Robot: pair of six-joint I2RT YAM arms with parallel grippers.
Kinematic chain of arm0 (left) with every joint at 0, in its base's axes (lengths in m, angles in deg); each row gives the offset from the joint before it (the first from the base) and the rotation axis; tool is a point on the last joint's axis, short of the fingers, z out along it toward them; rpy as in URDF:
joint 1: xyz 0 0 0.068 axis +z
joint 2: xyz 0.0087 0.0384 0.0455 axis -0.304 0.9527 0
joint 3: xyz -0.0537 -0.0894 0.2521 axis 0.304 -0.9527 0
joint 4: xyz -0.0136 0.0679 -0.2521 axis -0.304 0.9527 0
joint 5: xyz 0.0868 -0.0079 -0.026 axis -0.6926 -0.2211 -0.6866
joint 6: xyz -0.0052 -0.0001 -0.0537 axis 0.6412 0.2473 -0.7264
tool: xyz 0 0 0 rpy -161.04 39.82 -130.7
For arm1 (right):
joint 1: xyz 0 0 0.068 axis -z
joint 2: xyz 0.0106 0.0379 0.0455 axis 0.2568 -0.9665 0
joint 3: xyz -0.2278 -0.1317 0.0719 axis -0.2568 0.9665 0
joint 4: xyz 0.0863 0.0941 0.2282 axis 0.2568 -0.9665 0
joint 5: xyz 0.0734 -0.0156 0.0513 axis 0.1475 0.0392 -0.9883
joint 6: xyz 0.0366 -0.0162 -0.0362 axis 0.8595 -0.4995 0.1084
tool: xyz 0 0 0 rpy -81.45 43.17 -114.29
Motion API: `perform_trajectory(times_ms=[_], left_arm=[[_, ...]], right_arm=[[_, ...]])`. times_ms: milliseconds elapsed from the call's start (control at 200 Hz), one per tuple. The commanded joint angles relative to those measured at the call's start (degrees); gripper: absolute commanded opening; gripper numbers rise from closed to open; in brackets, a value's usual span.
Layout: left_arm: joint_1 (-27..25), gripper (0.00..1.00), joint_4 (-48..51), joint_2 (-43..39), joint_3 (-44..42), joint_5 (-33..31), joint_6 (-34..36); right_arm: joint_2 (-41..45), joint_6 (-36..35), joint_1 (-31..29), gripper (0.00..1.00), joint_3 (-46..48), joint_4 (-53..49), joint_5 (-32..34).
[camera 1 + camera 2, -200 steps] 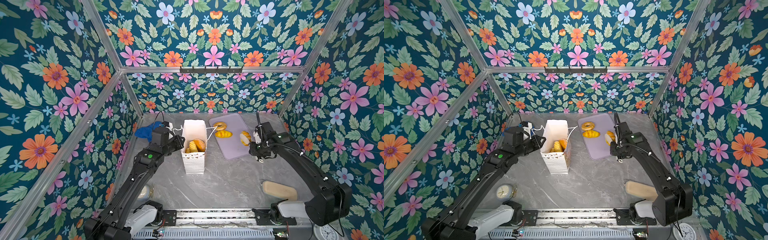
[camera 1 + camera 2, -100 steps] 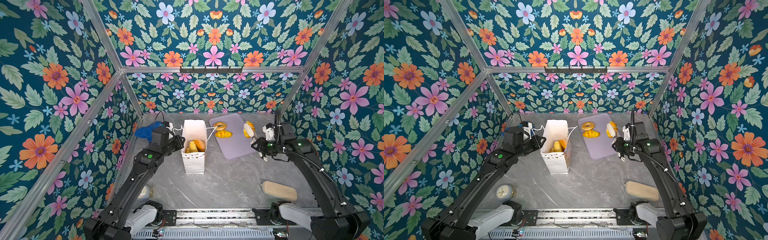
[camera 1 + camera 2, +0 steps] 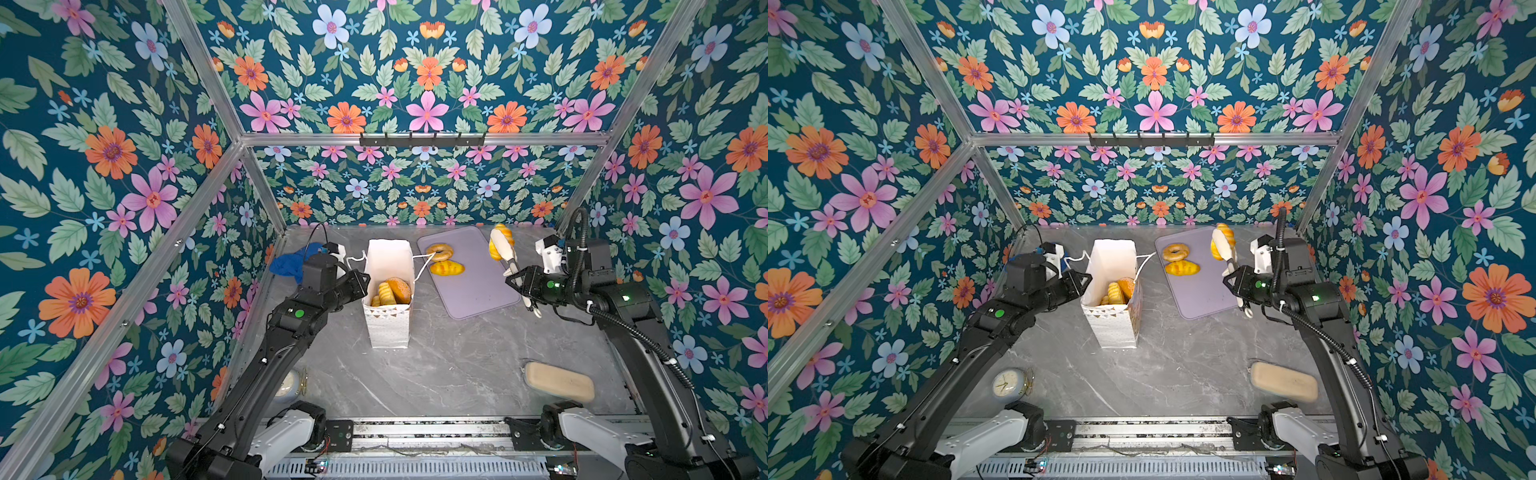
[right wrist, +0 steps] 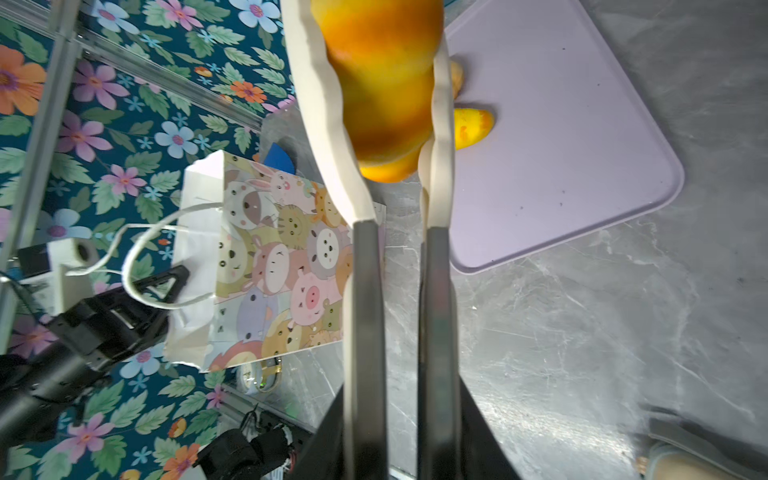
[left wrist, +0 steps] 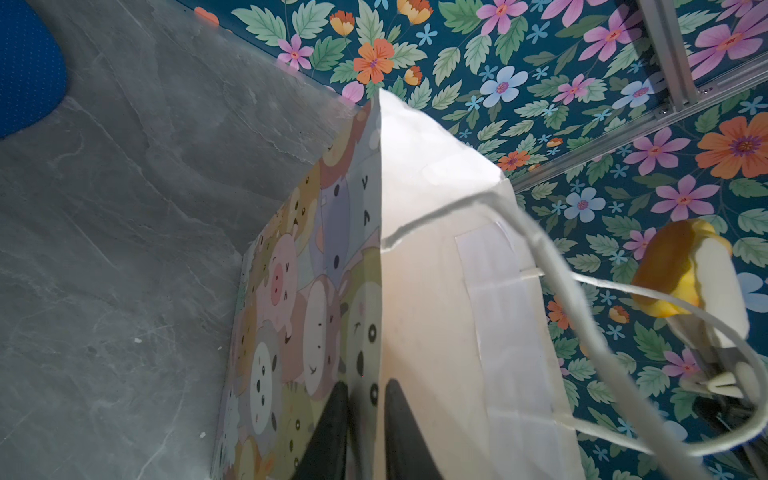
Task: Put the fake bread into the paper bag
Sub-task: 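Lift the pinched striped bun up off the tray with the tongs, then carry the striped bun over the paper bag opening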
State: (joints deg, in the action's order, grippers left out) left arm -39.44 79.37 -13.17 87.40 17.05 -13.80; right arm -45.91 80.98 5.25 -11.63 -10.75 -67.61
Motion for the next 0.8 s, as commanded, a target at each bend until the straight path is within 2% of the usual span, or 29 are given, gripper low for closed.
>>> perform_trajectory(times_ms=[0,370,605,795], left_arm=[[-0.02,0.2,-1.11,-0.37,0.25,-0.27,-0.08],[0.02,0.2,-1.14,-0.42,0.67,-0.31,-0.18],[0.03,0.2,-1.14,-0.34,0.77,-0.04,-0.27],[0.02,0.19,-1.05,-0.74,0.67,-0.12,-0.49]], right_arm=[[0.28,1.11,-0.07,0.32,-1.65,0.89,-3.51],[0.11,4.31,-1.23,0.32,-6.0,2.36,-10.68],[-2.34,3.98,-10.48,0.32,-12.26,0.72,-5.71],[-4.43,3.6,-15.46,0.32,-15.71,0.04,-3.07]])
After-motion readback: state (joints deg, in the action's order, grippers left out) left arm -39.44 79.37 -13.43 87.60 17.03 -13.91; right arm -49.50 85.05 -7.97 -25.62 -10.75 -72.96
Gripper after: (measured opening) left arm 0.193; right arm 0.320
